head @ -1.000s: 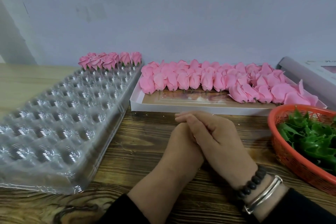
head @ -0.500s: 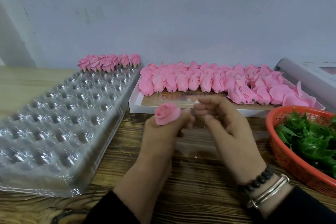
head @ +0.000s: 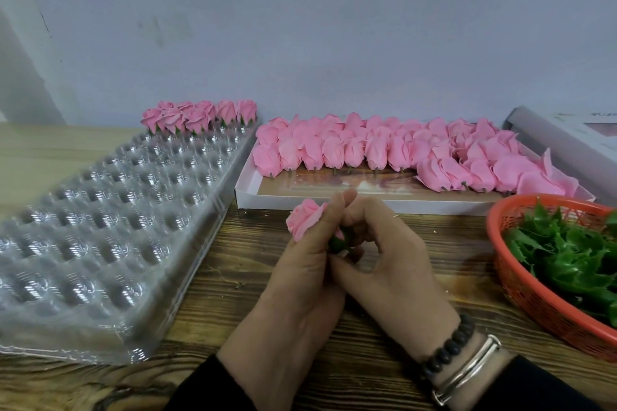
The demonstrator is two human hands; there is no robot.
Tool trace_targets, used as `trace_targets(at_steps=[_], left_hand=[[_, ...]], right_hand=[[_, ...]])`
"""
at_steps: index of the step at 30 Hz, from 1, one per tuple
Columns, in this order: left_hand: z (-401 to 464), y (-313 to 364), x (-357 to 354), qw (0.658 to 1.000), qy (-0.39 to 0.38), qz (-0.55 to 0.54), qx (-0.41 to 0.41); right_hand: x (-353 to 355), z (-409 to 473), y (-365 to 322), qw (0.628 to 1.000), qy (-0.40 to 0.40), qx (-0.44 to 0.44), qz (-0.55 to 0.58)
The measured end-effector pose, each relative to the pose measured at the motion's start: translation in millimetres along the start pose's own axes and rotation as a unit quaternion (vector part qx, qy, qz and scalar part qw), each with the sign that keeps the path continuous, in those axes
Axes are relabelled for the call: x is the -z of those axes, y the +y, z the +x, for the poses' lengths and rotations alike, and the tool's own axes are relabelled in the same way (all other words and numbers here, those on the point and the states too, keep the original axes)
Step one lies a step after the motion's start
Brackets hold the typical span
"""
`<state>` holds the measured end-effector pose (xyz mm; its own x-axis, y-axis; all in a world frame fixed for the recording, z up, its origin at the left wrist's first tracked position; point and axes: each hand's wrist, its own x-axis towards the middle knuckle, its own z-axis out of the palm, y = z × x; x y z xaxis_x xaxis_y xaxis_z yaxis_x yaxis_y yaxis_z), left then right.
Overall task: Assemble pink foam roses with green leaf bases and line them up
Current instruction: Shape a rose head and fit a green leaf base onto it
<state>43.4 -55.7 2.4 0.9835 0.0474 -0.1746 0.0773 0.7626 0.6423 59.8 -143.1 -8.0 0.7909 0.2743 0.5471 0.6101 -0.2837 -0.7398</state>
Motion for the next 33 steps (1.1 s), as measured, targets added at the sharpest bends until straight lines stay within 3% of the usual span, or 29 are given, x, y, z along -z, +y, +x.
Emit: trace_targets(at_steps=[5,8,15,22,33], left_hand=[[-3.5,0.1,0.6,0.999,-0.033,-0.008,0.017],[-4.9,-1.1,-0.7,0.998,-0.045,0.042,0.002],[-2.1,1.8,3.7,0.986,-0.040,0.162,-0.023],[2.9,12.7,12.2,0.965,0.005,0.250,-0.073],[5.0,14.3,15.3,0.959,0.013,0.269,-0.087]], right_hand=[[2.3,-0.5,-2.4,1.000,0.019,0.010,-0.011],[2.3,-0.1,-2.6,1.000,0.019,0.003,-0.004],[4.4,6.0,5.3,0.988,0.054,-0.089,0.114],[4.2,5.1,10.3,0.995,0.036,-0.072,0.056],[2.1,4.3,20.9,0.995,0.022,-0.073,0.061]])
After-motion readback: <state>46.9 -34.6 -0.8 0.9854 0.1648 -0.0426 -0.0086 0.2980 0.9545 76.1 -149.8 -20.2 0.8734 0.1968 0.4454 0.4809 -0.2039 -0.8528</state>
